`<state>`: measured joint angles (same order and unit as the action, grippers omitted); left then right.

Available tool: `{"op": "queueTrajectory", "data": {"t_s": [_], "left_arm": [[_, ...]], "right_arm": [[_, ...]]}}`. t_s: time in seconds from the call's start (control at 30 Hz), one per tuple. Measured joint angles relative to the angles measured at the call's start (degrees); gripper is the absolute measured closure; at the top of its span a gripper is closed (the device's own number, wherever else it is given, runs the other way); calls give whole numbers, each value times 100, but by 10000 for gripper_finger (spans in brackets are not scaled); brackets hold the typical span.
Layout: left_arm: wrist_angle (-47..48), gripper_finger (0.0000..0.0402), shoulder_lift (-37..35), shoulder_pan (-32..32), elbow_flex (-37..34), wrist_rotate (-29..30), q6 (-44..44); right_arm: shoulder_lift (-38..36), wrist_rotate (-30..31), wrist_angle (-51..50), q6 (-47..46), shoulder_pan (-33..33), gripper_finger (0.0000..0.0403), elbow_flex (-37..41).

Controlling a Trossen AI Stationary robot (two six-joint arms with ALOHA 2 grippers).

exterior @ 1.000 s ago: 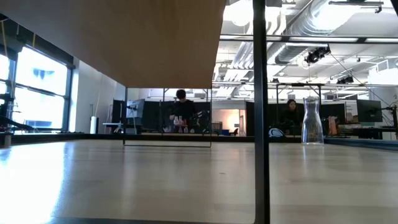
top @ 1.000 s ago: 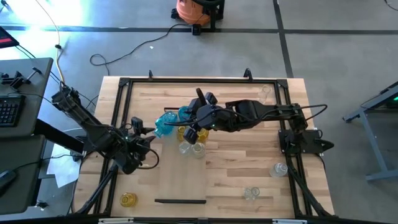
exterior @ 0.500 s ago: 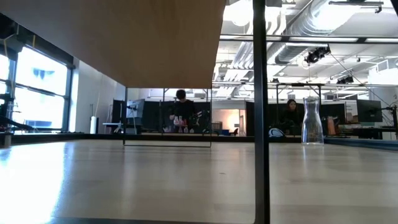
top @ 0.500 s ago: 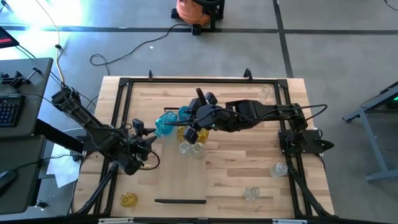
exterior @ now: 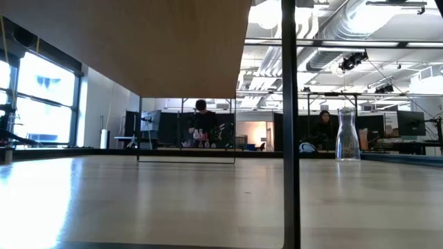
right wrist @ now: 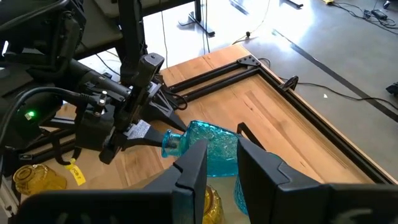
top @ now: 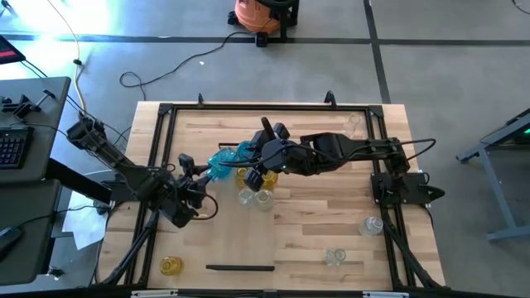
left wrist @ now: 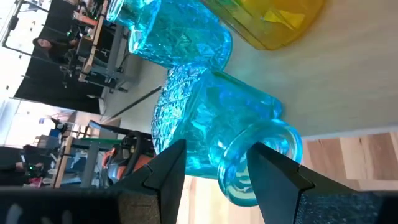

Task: Sort vases onto shelf
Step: Put the blue vase on the shelf to align with the other blue vases

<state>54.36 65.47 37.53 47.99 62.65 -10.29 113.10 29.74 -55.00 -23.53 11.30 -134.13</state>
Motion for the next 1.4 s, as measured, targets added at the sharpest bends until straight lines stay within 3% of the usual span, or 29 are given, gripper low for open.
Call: {"op": "queueTrajectory", "data": {"t_s": [0.27,0.67,0.97,1.4], "left_arm": [[-186,261,0,-78,0,-71,221],[-182,383,-4,-78,4,-212,249],[-54,377,-2,-78,51,-244,245],[1312,382,4,-76,878,-924,-146]], "right_arm": [[0,-2,0,0,1,332,0],[0,-4,0,53,0,332,0],[0,-9,0,63,1,332,0],[0,-5,0,153,1,332,0]]}}
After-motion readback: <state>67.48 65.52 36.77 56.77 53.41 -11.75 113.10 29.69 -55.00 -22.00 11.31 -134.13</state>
